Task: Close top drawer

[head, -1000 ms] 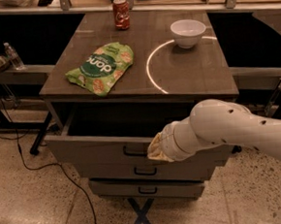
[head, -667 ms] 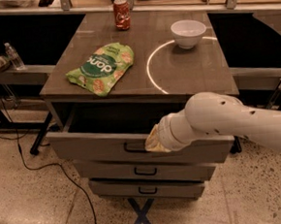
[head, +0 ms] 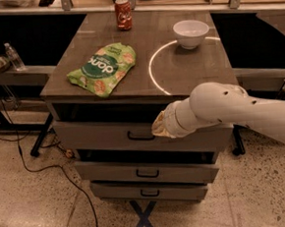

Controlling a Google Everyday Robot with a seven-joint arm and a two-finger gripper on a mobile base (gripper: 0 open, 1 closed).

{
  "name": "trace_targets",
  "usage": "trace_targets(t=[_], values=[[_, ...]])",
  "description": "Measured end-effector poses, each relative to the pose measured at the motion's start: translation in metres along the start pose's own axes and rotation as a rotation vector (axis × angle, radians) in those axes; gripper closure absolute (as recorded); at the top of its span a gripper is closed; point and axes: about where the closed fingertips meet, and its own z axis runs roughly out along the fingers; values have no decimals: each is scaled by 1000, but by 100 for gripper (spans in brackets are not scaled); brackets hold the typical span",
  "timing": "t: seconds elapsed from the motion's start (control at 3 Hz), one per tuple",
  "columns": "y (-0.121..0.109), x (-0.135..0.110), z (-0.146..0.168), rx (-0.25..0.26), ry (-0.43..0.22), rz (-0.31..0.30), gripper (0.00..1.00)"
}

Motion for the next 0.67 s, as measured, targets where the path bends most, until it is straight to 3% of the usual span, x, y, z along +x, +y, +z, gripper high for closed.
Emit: trace_targets(t=[0.67], values=[[-14,15,-9,50,28,10,100]])
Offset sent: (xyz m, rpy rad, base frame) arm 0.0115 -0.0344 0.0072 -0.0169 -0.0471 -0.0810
